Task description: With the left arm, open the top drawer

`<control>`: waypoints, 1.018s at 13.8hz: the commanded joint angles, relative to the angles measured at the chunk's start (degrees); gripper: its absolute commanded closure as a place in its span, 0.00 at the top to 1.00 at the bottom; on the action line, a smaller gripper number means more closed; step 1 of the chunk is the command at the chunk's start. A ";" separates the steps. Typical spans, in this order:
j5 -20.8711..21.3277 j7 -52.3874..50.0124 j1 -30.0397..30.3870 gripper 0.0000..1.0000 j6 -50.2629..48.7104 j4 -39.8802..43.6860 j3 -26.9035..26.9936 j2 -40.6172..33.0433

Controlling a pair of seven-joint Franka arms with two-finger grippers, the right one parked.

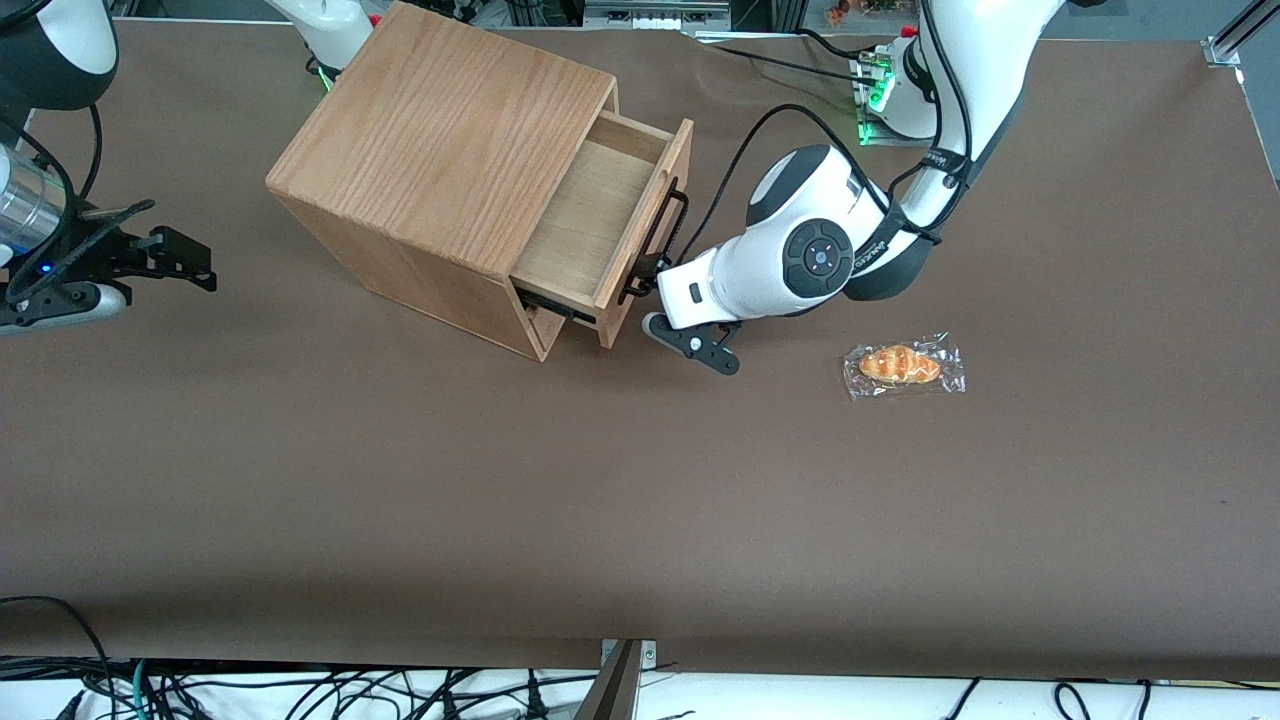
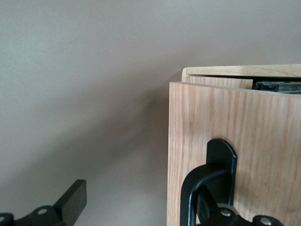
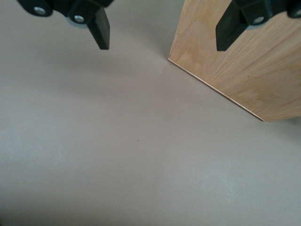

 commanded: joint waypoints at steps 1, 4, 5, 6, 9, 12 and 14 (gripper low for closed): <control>-0.16 0.18 1.84 1.00 -3.77 2.34 0.00 -0.68; -2.45 -0.44 1.84 1.00 -6.15 5.41 0.17 -0.68; -2.45 -0.44 2.02 1.00 -6.50 5.68 0.26 -0.68; -2.45 -0.35 2.80 1.00 -6.68 6.21 0.35 -0.68; -2.37 -0.44 6.13 1.00 -11.15 9.28 0.26 -0.68; -1.14 -0.26 11.49 1.00 -19.05 9.91 0.70 -2.43; 4.11 -0.18 15.18 1.00 -23.27 9.91 0.70 -3.32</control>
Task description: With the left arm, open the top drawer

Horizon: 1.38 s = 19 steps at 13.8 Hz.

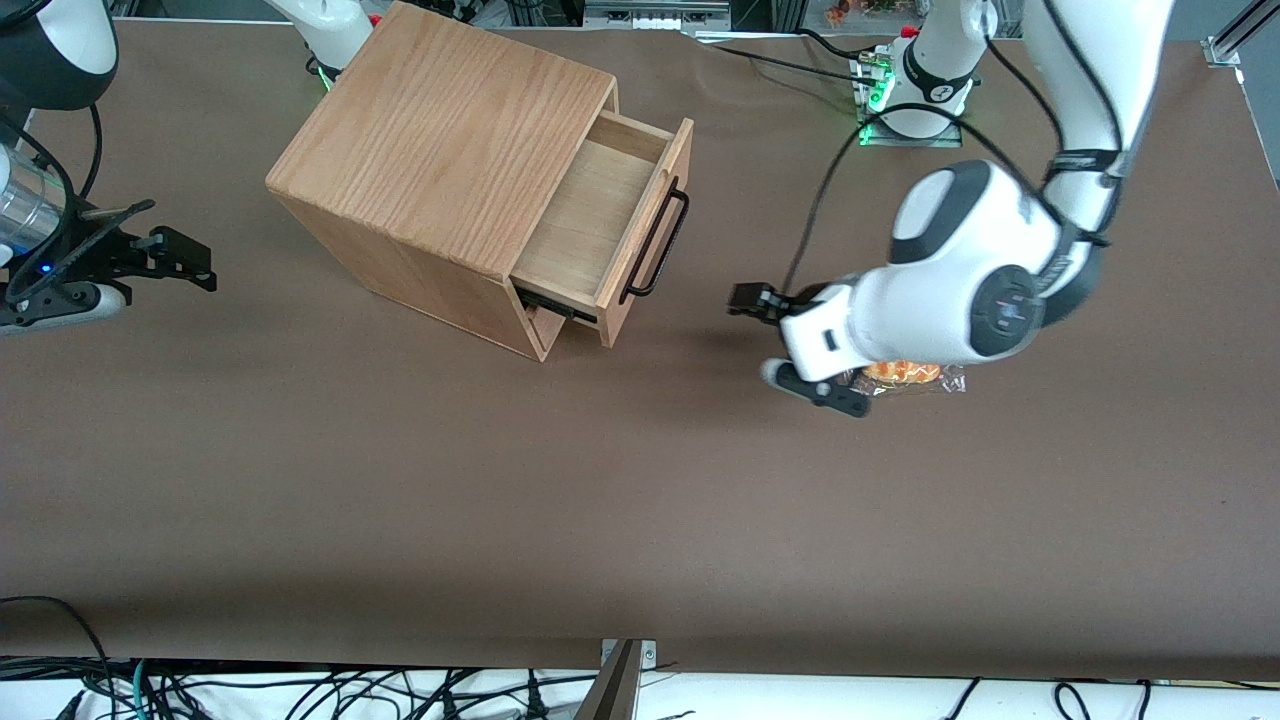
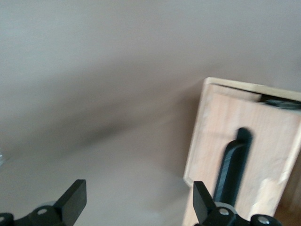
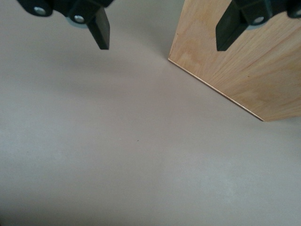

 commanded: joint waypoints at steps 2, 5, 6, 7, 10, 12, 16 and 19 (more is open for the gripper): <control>8.11 0.49 5.24 1.00 -5.57 -0.36 -0.12 -2.93; 11.99 1.19 9.37 1.00 -6.37 -0.27 -0.20 -2.93; 13.13 1.89 10.51 1.00 -6.37 -0.27 -0.20 -3.02; 13.84 2.51 11.74 1.00 -6.37 -0.27 -0.12 -3.11; 15.25 4.00 12.90 1.00 -5.66 -1.85 2.94 -6.35; 15.08 8.55 12.02 1.00 -4.88 -4.64 7.06 -10.64; 14.46 13.06 5.71 1.00 -0.75 -15.63 19.28 -22.16; 14.55 12.71 0.51 1.00 -1.79 -17.67 25.89 -28.05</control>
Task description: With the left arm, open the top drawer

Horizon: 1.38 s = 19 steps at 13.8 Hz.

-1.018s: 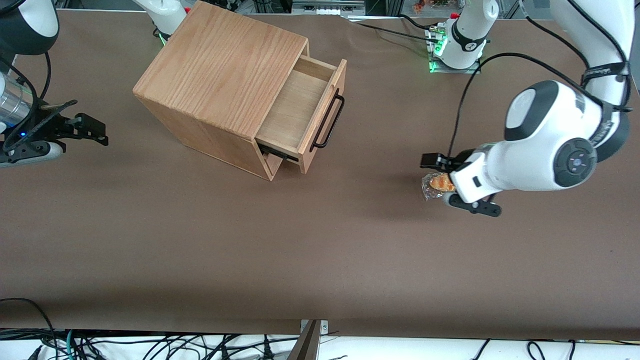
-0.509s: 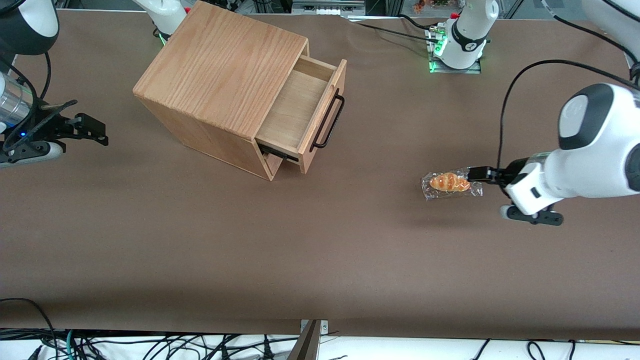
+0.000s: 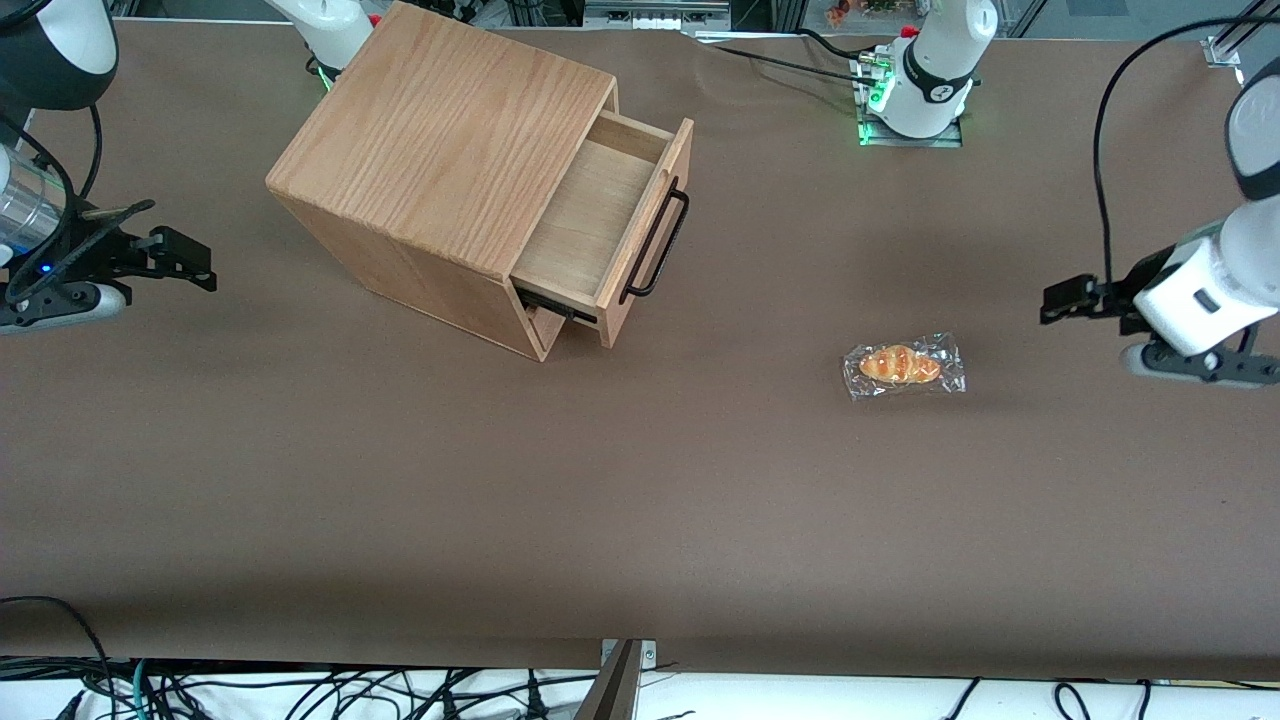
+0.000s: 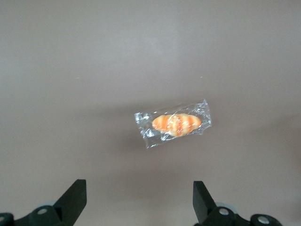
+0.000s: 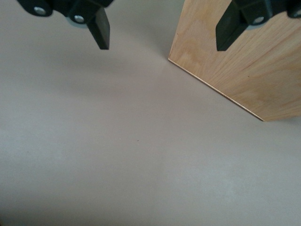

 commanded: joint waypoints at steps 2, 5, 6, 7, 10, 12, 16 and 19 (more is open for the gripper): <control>0.83 0.80 -3.65 1.00 -2.47 -4.09 3.43 -8.72; 0.65 0.81 -4.44 1.00 -5.04 -3.29 3.43 -9.96; 0.48 0.81 -4.36 1.00 -4.86 -3.12 3.43 -9.52; 0.39 0.89 -4.01 1.00 -4.60 -3.03 3.35 -9.08; 0.39 0.89 -3.65 1.00 -2.76 -2.41 3.17 -8.12; 0.39 0.72 -3.83 1.00 -2.32 -2.15 2.99 -7.67; 0.39 0.63 -3.91 1.00 -2.14 -2.15 2.99 -7.67; 0.39 0.63 -3.91 1.00 -2.14 -2.23 2.99 -7.67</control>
